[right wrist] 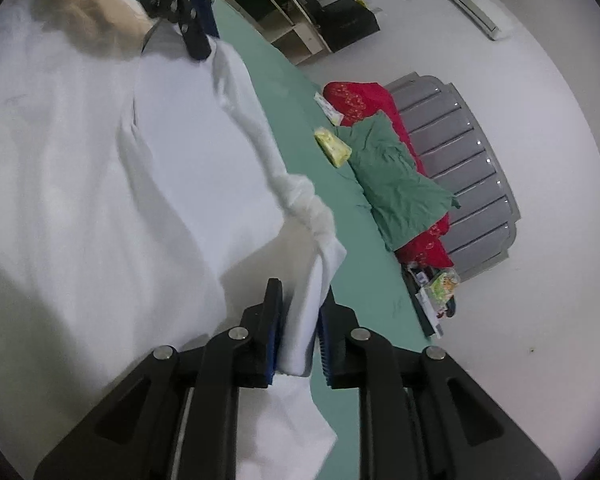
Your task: Fold large clothes
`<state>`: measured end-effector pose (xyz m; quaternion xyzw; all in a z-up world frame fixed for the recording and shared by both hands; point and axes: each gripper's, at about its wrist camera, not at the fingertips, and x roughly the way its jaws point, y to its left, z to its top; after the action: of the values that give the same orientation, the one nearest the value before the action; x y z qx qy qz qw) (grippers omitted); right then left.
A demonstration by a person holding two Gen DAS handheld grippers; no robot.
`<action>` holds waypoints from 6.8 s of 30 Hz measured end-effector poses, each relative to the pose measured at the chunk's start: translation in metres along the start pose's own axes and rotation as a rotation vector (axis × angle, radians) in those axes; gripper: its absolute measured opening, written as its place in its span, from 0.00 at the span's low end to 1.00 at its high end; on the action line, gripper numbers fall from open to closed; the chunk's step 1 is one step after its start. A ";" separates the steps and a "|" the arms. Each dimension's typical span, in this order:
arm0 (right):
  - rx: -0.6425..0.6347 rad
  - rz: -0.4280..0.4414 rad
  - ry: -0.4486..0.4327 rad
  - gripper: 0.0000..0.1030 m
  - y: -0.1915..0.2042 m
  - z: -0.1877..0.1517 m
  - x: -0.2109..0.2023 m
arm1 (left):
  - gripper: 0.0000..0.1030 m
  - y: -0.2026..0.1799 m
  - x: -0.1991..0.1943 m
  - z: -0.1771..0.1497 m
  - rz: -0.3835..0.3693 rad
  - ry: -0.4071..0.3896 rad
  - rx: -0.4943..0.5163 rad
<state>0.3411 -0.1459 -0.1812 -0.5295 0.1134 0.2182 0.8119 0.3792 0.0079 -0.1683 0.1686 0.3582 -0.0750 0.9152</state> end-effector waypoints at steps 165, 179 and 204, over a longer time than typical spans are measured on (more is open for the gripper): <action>1.048 0.759 0.701 0.06 0.002 -0.130 -0.263 | 0.03 0.005 -0.238 -0.274 -0.111 0.478 -0.592; 1.148 0.643 0.592 0.06 -0.054 -0.136 -0.303 | 0.03 0.020 -0.309 -0.246 -0.117 0.330 -0.622; 1.368 0.505 0.356 0.06 -0.139 -0.143 -0.242 | 0.03 0.080 -0.284 -0.136 -0.030 0.091 -0.557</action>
<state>0.2012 -0.3807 -0.0271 0.1080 0.4714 0.1898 0.8545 0.1061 0.1360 -0.0478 -0.0915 0.4081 0.0202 0.9081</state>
